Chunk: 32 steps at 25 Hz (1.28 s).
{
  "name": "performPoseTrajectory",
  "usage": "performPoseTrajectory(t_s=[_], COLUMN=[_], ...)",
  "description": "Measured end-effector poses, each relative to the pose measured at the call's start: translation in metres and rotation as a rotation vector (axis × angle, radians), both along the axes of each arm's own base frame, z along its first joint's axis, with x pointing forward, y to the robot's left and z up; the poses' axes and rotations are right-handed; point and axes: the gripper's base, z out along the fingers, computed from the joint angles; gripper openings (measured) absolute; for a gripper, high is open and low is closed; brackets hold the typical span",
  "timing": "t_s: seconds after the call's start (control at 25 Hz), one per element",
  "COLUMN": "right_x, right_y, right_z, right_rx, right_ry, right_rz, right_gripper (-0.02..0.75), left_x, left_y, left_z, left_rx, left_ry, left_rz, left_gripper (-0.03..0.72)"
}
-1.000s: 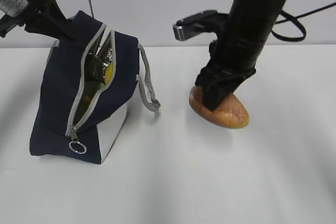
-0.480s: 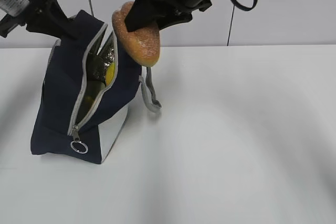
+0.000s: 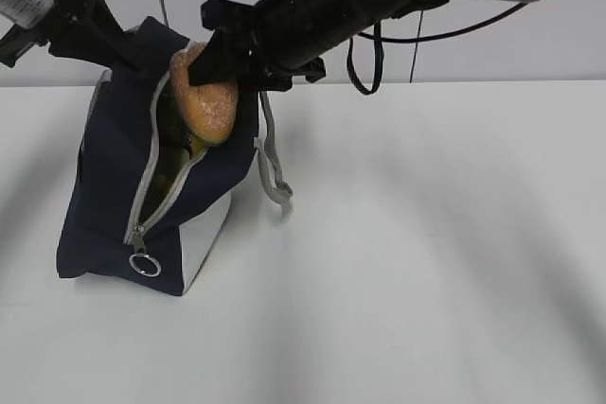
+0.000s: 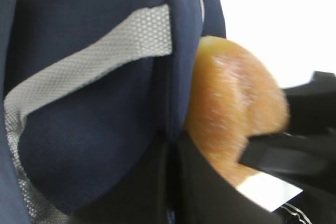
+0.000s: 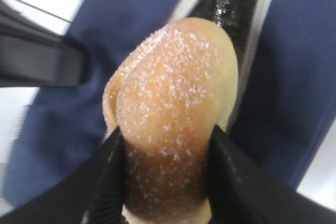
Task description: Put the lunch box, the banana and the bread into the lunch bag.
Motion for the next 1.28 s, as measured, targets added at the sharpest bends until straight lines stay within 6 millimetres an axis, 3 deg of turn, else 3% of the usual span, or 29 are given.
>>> performPoseTrajectory(t_s=[0.2,0.36,0.64,0.96,1.12,1.28], right_x=[0.008,0.01,0.012,0.012,0.014,0.015], right_y=[0.015,0.035,0.04,0.038,0.041,0.042], right_z=[-0.031,-0.039,-0.028,-0.028,-0.029,-0.027], right_rx=[-0.021,-0.023,-0.074,-0.115,-0.125,-0.136], right_ry=[0.017,-0.028,-0.137,-0.16,-0.188,-0.198], right_rz=[0.015,0.05,0.134,0.165,0.181,0.202], right_gripper=[0.318,0.389,0.541,0.596,0.659,0.667], left_x=[0.0,-0.001,-0.001,-0.001,-0.001,-0.001], left_y=[0.0,-0.001,-0.001,-0.001,-0.001,-0.001], left_z=[0.0,0.0,0.0,0.0,0.0,0.0], left_rx=[-0.003,-0.003,-0.003,-0.003,-0.005,-0.006], left_ry=[0.002,0.004,0.004,0.005,0.004,0.004], left_rz=[-0.001,-0.011,-0.014,-0.017,-0.018,-0.019], left_gripper=[-0.002,-0.002,-0.002,-0.002,-0.002,-0.002])
